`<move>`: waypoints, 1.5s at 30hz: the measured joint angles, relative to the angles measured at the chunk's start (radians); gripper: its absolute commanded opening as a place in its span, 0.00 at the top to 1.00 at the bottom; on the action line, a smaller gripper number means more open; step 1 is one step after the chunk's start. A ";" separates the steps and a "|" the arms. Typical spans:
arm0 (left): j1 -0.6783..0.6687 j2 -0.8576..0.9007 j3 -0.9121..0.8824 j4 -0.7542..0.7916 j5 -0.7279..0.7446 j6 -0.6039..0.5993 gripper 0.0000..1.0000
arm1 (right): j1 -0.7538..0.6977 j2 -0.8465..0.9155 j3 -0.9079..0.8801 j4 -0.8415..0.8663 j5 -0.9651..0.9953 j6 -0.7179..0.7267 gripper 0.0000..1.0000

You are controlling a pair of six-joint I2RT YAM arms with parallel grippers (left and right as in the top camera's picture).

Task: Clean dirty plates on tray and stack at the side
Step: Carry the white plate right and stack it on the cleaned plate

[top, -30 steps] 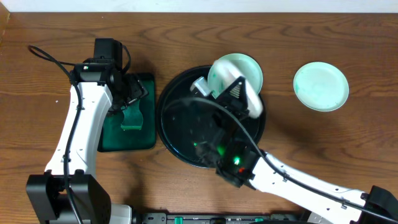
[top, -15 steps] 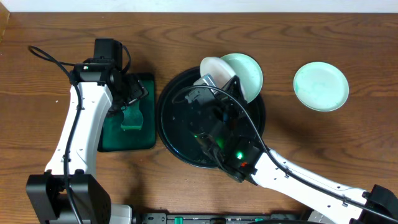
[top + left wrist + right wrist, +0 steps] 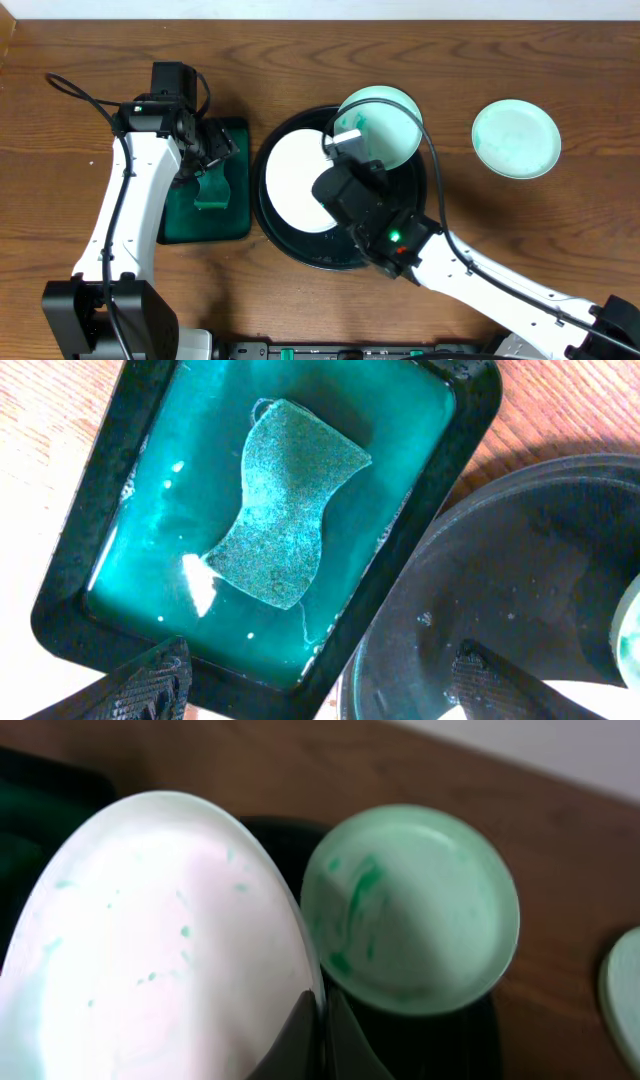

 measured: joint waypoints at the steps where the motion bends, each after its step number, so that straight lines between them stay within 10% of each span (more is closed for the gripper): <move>1: 0.000 0.000 0.000 0.000 0.000 0.000 0.16 | -0.014 -0.008 0.003 -0.021 -0.010 0.009 0.99; 30: 0.000 0.000 0.000 0.000 0.000 0.000 0.16 | -1.141 -0.051 0.077 -0.284 -0.185 0.087 0.98; 43: 0.000 0.000 0.000 0.000 0.000 0.000 0.16 | -1.235 0.269 0.076 -0.135 -0.346 0.141 0.98; 45: 0.000 0.000 0.000 0.000 0.000 0.000 0.16 | -1.234 0.291 0.076 -0.117 -0.389 0.143 0.82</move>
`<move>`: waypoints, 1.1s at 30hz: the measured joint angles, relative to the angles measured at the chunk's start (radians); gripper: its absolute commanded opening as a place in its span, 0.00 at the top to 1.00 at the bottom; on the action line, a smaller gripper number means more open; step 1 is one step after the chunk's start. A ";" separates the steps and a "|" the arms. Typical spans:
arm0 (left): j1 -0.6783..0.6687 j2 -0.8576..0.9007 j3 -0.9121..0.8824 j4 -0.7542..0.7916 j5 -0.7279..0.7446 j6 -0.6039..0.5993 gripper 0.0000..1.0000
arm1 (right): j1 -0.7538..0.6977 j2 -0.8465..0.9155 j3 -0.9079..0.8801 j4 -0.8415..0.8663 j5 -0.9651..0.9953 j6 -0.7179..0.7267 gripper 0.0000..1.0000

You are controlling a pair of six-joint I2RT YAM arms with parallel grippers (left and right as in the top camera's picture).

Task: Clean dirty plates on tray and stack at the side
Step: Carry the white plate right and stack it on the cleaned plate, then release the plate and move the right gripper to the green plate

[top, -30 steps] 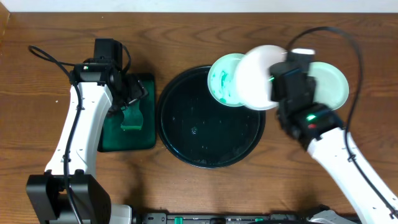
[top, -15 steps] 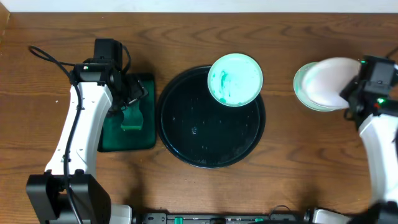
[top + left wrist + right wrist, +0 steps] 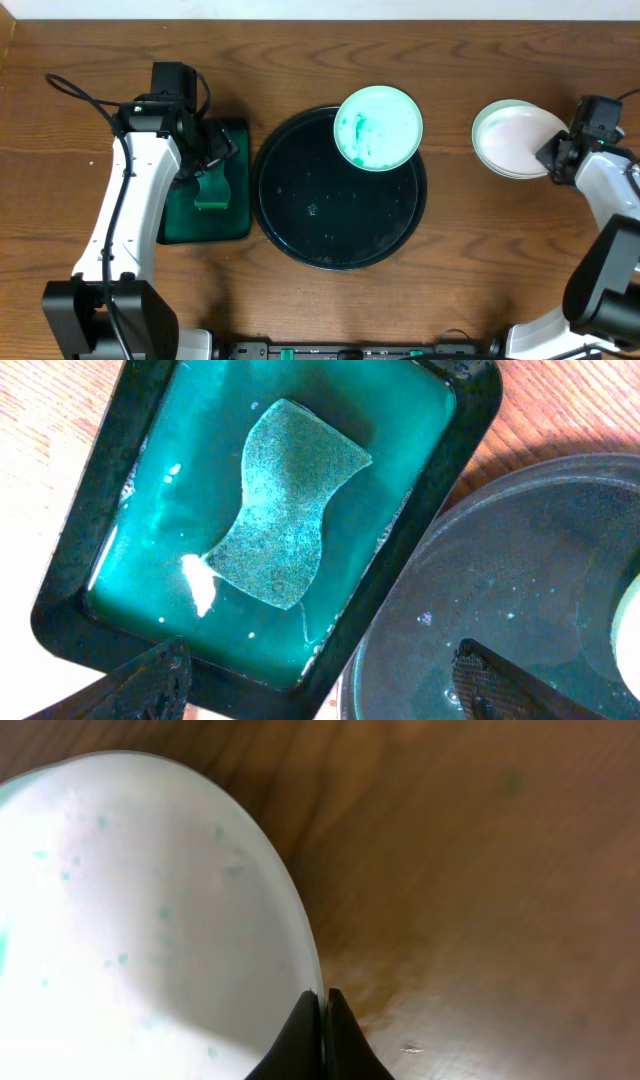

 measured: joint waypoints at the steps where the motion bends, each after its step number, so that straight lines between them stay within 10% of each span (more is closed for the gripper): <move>1: 0.000 0.000 0.000 0.000 0.000 0.000 0.16 | 0.001 0.009 0.000 0.006 -0.020 0.002 0.72; 5: 0.000 0.000 0.000 0.000 0.000 0.000 0.16 | 0.010 0.014 0.000 0.009 -0.071 0.010 0.31; 11: 0.000 0.000 0.000 0.000 0.000 0.000 0.16 | 0.018 -0.009 0.013 -0.087 -0.114 -0.033 0.34; 19: 0.000 0.000 0.000 0.000 0.000 0.000 0.16 | 0.117 -0.267 0.143 -0.233 -0.246 -0.203 0.01; 25: 0.000 0.000 0.000 0.000 0.000 0.000 0.16 | 0.276 -0.406 0.169 -0.221 -0.346 -0.293 0.01; 33: 0.000 0.000 0.000 0.000 0.000 0.000 0.16 | 0.366 -0.151 0.164 -0.124 -0.486 -0.406 0.03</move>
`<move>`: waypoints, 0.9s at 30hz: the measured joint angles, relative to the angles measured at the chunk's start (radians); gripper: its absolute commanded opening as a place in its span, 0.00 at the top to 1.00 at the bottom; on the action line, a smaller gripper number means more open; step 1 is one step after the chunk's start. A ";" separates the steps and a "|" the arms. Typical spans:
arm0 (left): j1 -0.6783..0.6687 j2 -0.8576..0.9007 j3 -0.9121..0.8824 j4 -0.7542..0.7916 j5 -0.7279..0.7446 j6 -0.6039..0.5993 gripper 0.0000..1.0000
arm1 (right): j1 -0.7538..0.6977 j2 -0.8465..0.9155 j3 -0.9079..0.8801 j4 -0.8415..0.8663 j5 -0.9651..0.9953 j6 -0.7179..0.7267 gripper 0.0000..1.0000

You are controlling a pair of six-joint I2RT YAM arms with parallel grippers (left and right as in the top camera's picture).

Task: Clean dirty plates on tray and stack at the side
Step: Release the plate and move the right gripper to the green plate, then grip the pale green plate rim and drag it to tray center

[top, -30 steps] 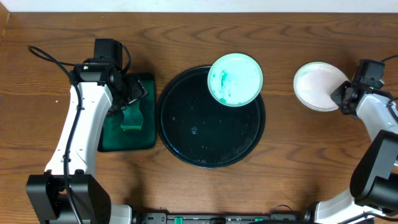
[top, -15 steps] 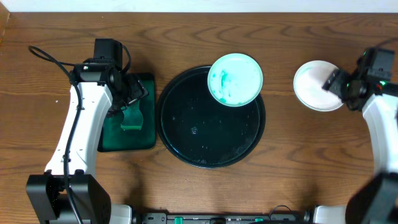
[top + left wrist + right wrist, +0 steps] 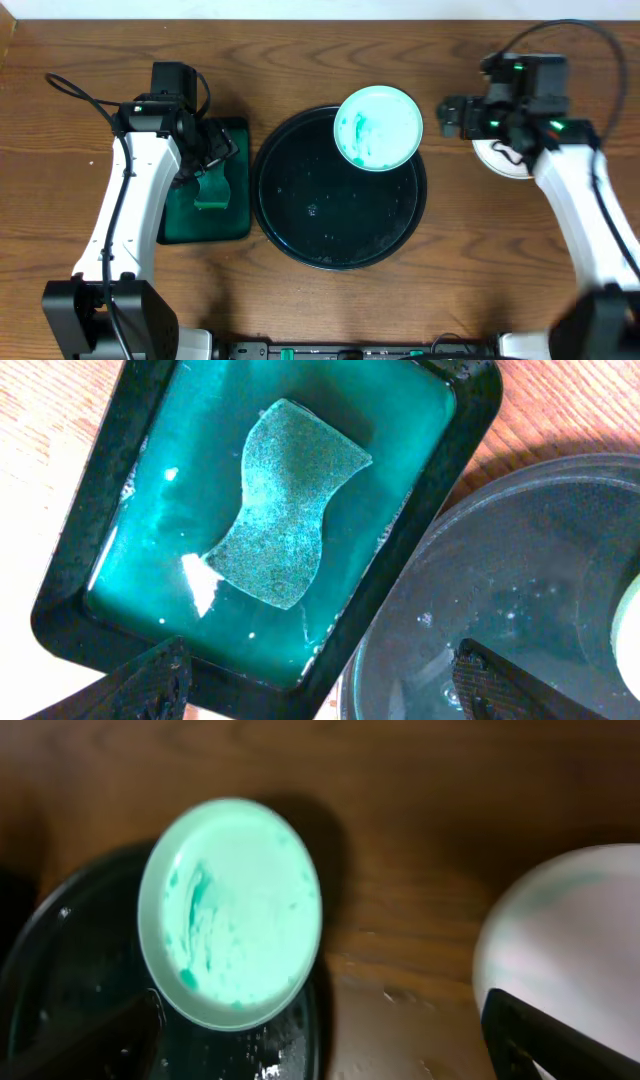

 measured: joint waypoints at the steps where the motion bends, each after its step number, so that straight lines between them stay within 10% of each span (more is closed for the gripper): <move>1: 0.000 0.000 0.000 0.000 0.000 0.000 0.16 | 0.006 0.046 -0.003 0.026 -0.024 -0.009 0.04; 20: 0.000 0.000 0.000 0.000 0.000 0.000 0.16 | 0.034 0.381 -0.013 0.305 -0.194 0.047 0.36; 27: 0.000 0.000 0.000 0.000 0.000 0.000 0.16 | 0.066 0.391 -0.014 0.362 -0.190 0.101 0.69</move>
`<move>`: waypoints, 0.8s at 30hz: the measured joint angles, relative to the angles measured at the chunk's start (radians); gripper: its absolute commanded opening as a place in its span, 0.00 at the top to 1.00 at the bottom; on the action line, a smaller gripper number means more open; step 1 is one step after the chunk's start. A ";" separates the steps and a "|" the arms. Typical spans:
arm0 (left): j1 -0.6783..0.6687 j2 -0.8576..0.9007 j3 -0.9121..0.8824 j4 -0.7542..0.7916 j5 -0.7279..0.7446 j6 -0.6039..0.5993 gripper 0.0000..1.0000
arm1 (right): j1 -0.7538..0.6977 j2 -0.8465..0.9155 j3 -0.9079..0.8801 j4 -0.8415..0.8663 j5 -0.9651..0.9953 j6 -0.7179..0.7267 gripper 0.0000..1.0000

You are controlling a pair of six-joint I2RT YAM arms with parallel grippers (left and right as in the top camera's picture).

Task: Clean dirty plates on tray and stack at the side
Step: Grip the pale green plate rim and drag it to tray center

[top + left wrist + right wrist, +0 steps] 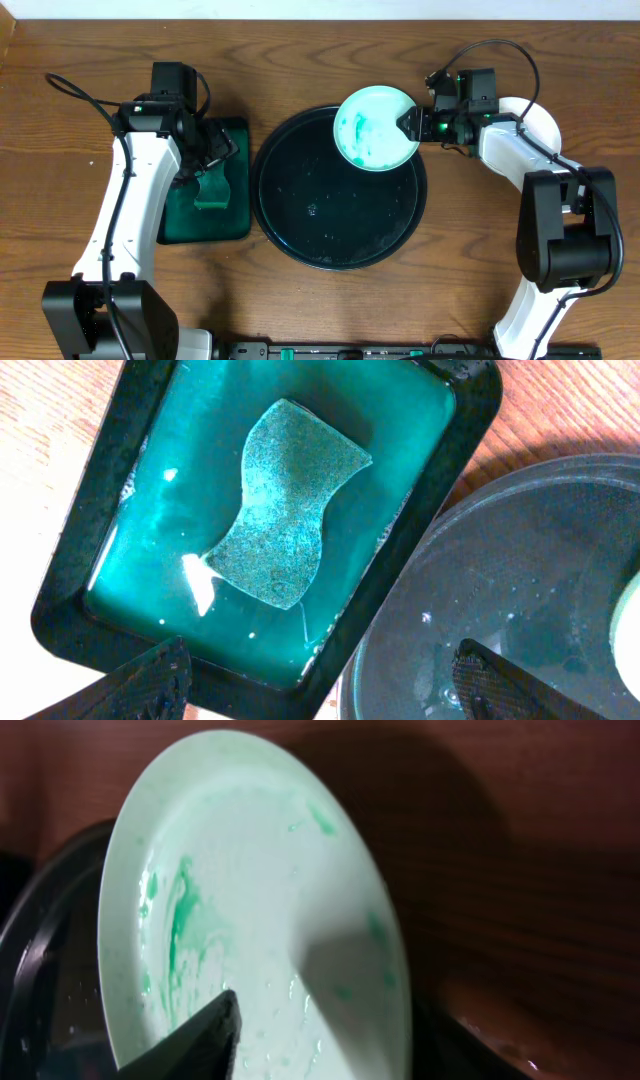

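Note:
A mint plate (377, 127) smeared with green lies on the far right part of the round black tray (320, 215). The same plate (250, 910) fills the right wrist view. My right gripper (415, 125) is open at its right rim, one finger (205, 1035) over the plate's face and the other outside the rim. The stacked plates (548, 128) lie to the right, partly hidden by the right arm. My left gripper (320, 670) hangs open above the green sponge (285, 515), which lies in the tub of green water (150, 490).
The black tub (205, 180) stands left of the tray, nearly touching it. Wet drops dot the tray's floor (520, 570). Bare wooden table (480, 250) surrounds the tray. The right arm's cable loops above the stack.
My right gripper has moved left from beside the stack to the mint plate's right rim and now straddles it, still open. The left arm and sponge have not moved.
My right gripper first held a white plate over the tray. Then it held that plate on the mint plate at the right side. Later it was open and off the stack. Now it is at the dirty mint plate's rim. The left gripper stayed open over the tub.

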 measured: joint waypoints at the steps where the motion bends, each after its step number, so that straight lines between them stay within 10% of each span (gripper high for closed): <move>1: 0.000 0.000 0.000 0.000 0.000 0.000 0.16 | 0.002 0.000 0.000 0.004 0.004 0.009 0.77; 6: 0.000 0.000 0.000 -0.003 0.000 0.000 0.16 | 0.009 0.000 0.000 -0.004 0.046 0.090 0.99; 12: 0.000 0.000 0.000 -0.008 0.000 0.000 0.16 | 0.009 0.000 0.000 -0.015 0.055 0.119 0.99; 16: 0.000 0.000 0.000 -0.008 0.000 0.000 0.16 | 0.010 0.000 0.000 -0.022 0.058 0.139 0.76; 24: 0.000 0.000 0.000 -0.011 0.000 0.000 0.16 | 0.029 0.000 0.000 0.005 0.063 0.138 0.82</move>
